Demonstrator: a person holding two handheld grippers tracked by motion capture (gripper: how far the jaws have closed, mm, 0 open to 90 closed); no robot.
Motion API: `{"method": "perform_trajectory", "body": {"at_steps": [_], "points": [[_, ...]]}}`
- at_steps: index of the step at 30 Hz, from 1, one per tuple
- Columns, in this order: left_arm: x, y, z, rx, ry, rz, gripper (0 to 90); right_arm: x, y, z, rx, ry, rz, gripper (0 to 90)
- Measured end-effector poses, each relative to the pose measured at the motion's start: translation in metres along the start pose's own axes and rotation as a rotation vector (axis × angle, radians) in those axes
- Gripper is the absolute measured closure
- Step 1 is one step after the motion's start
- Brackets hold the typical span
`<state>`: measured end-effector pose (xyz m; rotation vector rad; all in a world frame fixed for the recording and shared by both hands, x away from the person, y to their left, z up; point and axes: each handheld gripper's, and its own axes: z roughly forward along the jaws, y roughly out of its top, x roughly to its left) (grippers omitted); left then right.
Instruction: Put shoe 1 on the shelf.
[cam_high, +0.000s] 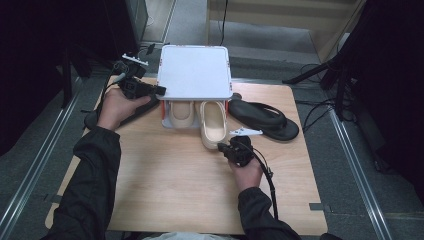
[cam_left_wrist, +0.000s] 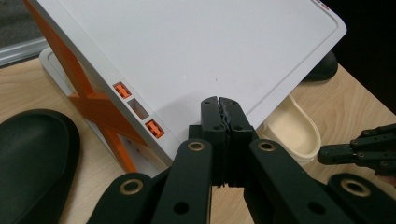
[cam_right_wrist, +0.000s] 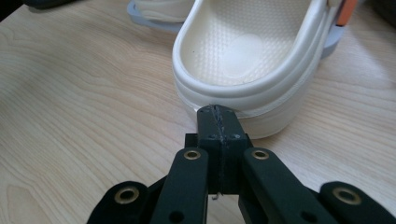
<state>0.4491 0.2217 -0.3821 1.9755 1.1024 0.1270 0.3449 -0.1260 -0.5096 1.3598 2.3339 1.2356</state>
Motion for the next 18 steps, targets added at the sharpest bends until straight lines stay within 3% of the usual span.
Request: {"method": "perform_trajectory", "body": {"at_steps": [8, 18], "points": [[0.000, 0.000, 0.000, 0.003, 0.001, -0.001, 89.8, -0.005, 0.010, 0.012, -0.015, 0.012, 0.012, 90.0], [0.001, 0.000, 0.000, 0.001, -0.006, -0.005, 89.8, -0.005, 0.035, 0.034, 0.001, -0.013, -0.009, 90.0]]}}
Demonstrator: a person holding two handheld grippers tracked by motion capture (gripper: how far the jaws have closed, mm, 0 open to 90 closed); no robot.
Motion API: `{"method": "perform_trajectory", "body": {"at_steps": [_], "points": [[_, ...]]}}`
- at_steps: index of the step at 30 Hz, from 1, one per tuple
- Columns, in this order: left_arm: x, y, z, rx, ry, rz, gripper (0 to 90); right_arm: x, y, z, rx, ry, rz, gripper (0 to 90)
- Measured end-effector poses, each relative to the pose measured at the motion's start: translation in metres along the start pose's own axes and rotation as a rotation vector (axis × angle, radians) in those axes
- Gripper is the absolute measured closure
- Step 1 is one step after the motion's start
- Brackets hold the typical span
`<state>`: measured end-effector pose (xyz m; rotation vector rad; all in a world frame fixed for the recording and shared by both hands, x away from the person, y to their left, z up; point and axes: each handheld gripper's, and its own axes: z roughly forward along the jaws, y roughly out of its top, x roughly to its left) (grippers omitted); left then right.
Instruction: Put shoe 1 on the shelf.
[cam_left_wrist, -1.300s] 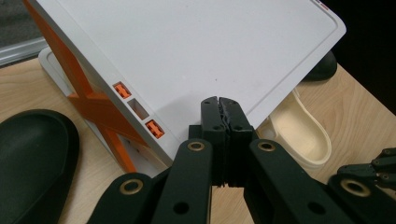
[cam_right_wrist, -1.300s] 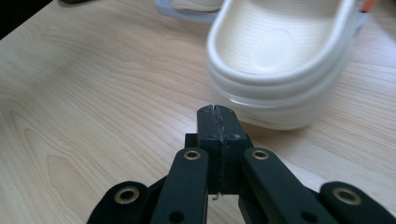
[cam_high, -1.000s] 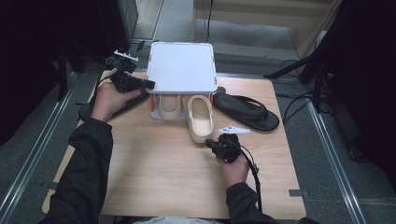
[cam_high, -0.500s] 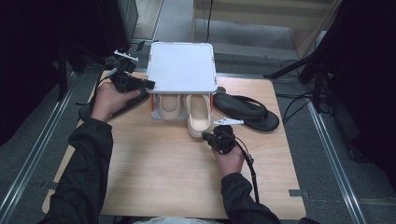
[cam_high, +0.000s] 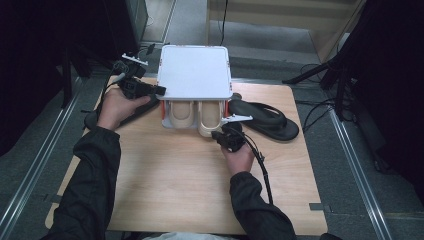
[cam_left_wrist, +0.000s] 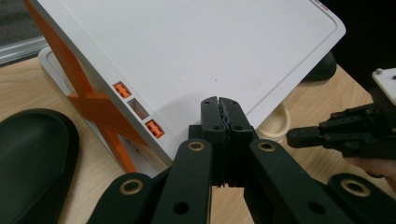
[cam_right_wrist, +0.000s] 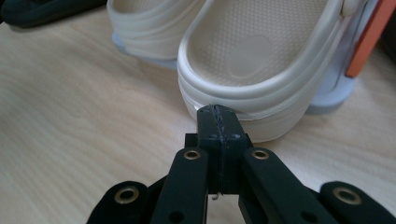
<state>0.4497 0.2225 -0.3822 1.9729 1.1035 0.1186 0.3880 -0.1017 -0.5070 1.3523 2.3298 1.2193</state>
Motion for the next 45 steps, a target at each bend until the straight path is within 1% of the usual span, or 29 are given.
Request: {"method": "perform_trajectory", "body": {"at_steps": [2, 6, 9, 12, 14, 15, 18, 20, 21, 23, 28, 32, 36, 38, 39, 40, 41, 43, 44, 45], "points": [[0.000, 0.000, 0.000, 0.000, 0.001, 0.000, 89.8, 0.000, 0.005, 0.005, -0.007, 0.005, 0.005, 90.0], [0.000, 0.000, 0.000, 0.001, 0.003, -0.002, 89.8, 0.001, 0.014, 0.014, 0.000, -0.015, 0.004, 90.0], [0.000, 0.000, 0.000, 0.002, 0.001, -0.001, 89.7, 0.002, 0.017, 0.019, -0.001, -0.015, 0.005, 90.0], [-0.002, 0.001, 0.000, 0.001, 0.011, 0.006, 89.7, 0.001, 0.020, 0.023, -0.004, -0.016, 0.001, 90.0], [-0.003, 0.001, 0.000, 0.004, 0.019, 0.015, 89.6, 0.000, 0.022, 0.026, -0.003, -0.013, 0.011, 90.0], [-0.003, 0.001, 0.000, 0.002, 0.019, 0.013, 89.6, -0.001, 0.023, 0.027, -0.004, -0.014, 0.015, 90.0], [0.000, 0.000, 0.000, -0.001, 0.002, 0.002, 89.6, 0.000, 0.023, 0.026, 0.002, -0.010, 0.021, 90.0], [0.001, 0.000, 0.000, 0.000, -0.005, -0.001, 89.5, 0.000, 0.019, 0.022, -0.006, 0.004, 0.018, 90.0], [0.000, 0.000, 0.000, 0.000, -0.003, 0.001, 89.4, 0.001, 0.018, 0.020, -0.003, 0.010, 0.019, 90.0], [0.000, 0.000, 0.000, -0.001, -0.001, 0.000, 88.2, 0.002, 0.013, 0.015, -0.005, 0.017, 0.007, 90.0], [-0.001, 0.001, -0.002, 0.004, 0.016, -0.009, 86.0, 0.001, 0.003, -0.005, -0.024, 0.041, 0.000, 90.0], [-0.002, 0.001, -0.006, 0.005, 0.010, -0.023, 83.0, 0.002, -0.003, -0.022, -0.035, 0.061, 0.001, 90.0], [-0.001, 0.002, -0.012, -0.006, 0.000, -0.047, 77.5, 0.002, -0.006, -0.034, -0.043, 0.076, -0.006, 87.2], [0.000, 0.002, -0.016, -0.012, 0.010, -0.066, 75.6, 0.002, -0.008, -0.039, -0.047, 0.089, -0.007, 85.5], [0.000, 0.002, -0.017, -0.013, 0.012, -0.066, 76.4, 0.002, -0.008, -0.041, -0.043, 0.103, -0.007, 85.3], [0.000, 0.001, -0.020, -0.022, 0.016, -0.062, 78.0, 0.002, -0.009, -0.042, -0.039, 0.109, -0.012, 83.5], [-0.001, 0.001, -0.022, -0.027, 0.020, -0.069, 78.7, 0.002, -0.009, -0.045, -0.035, 0.113, -0.016, 83.1], [-0.001, 0.000, -0.025, -0.030, 0.024, -0.068, 78.2, 0.004, -0.012, -0.050, -0.046, 0.113, -0.028, 80.2], [-0.001, -0.001, -0.026, -0.026, 0.023, -0.065, 77.4, 0.004, -0.013, -0.052, -0.055, 0.122, -0.023, 79.6], [-0.001, -0.001, -0.028, -0.027, 0.024, -0.072, 76.4, 0.004, -0.015, -0.055, -0.058, 0.133, -0.020, 78.1]]}}
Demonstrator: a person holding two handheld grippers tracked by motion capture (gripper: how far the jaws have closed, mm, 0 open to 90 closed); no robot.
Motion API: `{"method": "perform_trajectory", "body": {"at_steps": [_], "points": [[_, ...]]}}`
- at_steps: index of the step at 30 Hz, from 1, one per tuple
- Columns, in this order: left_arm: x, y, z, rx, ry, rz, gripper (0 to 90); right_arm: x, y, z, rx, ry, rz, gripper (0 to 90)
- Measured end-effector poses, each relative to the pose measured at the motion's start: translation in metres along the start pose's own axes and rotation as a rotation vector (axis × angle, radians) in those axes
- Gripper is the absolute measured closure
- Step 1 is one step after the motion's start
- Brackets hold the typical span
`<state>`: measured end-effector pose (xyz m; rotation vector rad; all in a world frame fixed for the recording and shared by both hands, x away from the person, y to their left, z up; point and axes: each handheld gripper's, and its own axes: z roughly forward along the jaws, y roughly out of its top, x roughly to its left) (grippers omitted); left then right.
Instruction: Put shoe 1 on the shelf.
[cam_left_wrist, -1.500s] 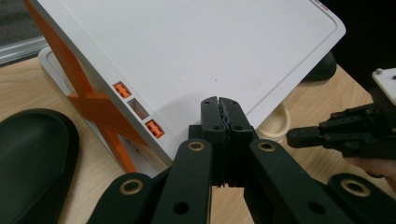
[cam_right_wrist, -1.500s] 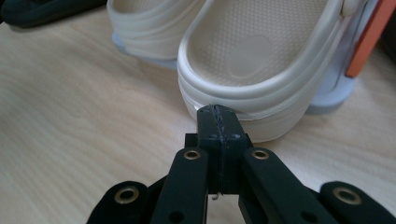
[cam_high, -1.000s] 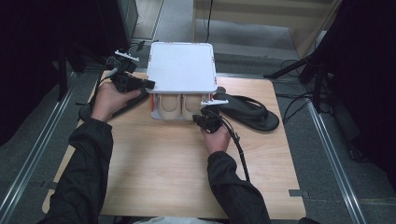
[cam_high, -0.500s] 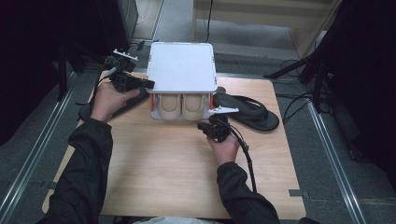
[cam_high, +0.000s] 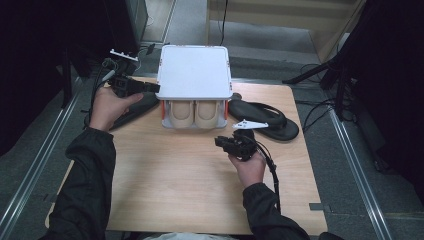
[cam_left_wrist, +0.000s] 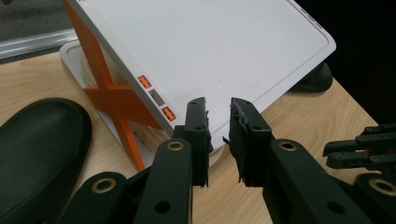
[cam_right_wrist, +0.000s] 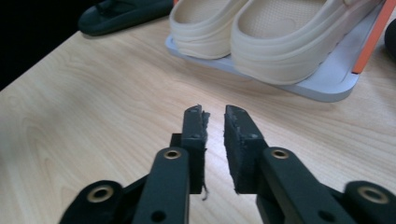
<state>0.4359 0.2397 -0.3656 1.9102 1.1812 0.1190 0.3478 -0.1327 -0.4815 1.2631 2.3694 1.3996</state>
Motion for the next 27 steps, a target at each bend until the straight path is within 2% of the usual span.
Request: {"method": "perform_trajectory", "body": {"at_steps": [3, 6, 9, 14, 17, 20, 22, 24, 27], "points": [[0.001, -0.002, -0.003, -0.007, -0.003, -0.010, 73.3, 0.001, -0.004, -0.004, 0.007, 0.007, -0.022, 75.2], [0.000, -0.005, -0.006, -0.009, 0.006, -0.008, 71.5, 0.001, -0.005, -0.007, -0.001, 0.020, -0.015, 71.2], [0.001, -0.008, -0.010, -0.026, -0.019, -0.007, 66.6, 0.002, -0.004, -0.010, -0.012, 0.035, -0.016, 66.6], [0.004, -0.016, -0.016, -0.031, 0.022, -0.008, 62.9, 0.002, -0.003, -0.013, -0.027, 0.042, -0.036, 65.8], [0.008, -0.020, -0.018, -0.036, 0.027, -0.017, 60.9, 0.004, -0.002, -0.016, -0.034, 0.049, -0.046, 65.5], [0.013, -0.025, -0.018, -0.044, 0.008, -0.036, 56.4, 0.005, -0.001, -0.021, -0.046, 0.040, -0.066, 64.4], [0.016, -0.029, -0.018, -0.044, 0.019, -0.036, 56.5, 0.006, -0.001, -0.023, -0.042, 0.048, -0.078, 64.4], [0.019, -0.033, -0.018, -0.036, 0.050, -0.044, 56.6, 0.006, -0.002, -0.025, -0.028, 0.045, -0.102, 64.4], [0.024, -0.038, -0.017, -0.028, 0.070, -0.055, 57.7, 0.004, -0.008, -0.031, -0.014, 0.048, -0.109, 62.7]]}}
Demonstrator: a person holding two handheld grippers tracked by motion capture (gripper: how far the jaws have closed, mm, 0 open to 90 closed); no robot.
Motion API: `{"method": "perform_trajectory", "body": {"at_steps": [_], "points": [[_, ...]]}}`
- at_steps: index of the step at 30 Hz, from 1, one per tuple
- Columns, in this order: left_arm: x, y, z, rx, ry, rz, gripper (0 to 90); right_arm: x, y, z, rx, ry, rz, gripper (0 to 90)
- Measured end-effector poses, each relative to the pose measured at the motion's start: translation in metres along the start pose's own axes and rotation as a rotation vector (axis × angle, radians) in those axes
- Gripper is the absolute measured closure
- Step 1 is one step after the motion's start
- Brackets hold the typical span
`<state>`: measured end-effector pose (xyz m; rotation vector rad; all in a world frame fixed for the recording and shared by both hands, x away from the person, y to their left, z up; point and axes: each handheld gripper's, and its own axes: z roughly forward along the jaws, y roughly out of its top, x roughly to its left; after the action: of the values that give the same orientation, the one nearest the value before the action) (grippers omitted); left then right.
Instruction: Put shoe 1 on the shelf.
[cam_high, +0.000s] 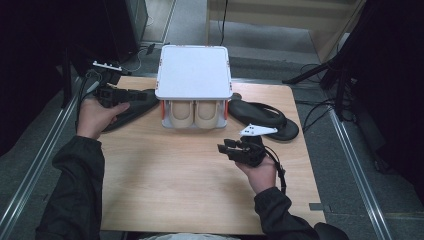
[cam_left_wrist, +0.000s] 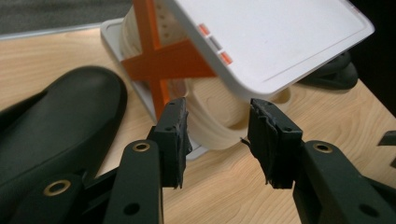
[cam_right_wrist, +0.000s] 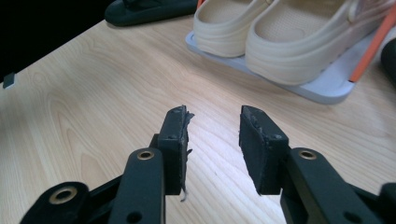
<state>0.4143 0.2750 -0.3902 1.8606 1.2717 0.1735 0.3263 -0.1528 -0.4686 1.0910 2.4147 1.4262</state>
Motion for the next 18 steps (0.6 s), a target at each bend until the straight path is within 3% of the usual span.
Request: {"method": "perform_trajectory", "body": {"at_steps": [3, 5, 8, 9, 18], "points": [[0.002, -0.006, 0.003, 0.003, 0.050, 0.012, 61.5, -0.002, -0.007, -0.007, -0.019, -0.015, -0.013, 60.0], [0.005, -0.010, 0.004, 0.002, 0.062, 0.001, 66.4, -0.005, -0.010, -0.012, -0.025, -0.009, 0.008, 59.0], [0.012, -0.015, 0.007, 0.021, 0.104, -0.021, 81.7, -0.007, -0.012, -0.017, -0.035, -0.014, 0.009, 58.9], [0.016, -0.017, 0.009, 0.017, 0.099, -0.034, 87.1, -0.007, -0.013, -0.018, -0.043, -0.013, 0.011, 58.8], [0.038, -0.027, 0.025, -0.007, 0.167, -0.059, 89.9, -0.007, -0.017, -0.024, -0.051, -0.022, 0.012, 58.1]]}}
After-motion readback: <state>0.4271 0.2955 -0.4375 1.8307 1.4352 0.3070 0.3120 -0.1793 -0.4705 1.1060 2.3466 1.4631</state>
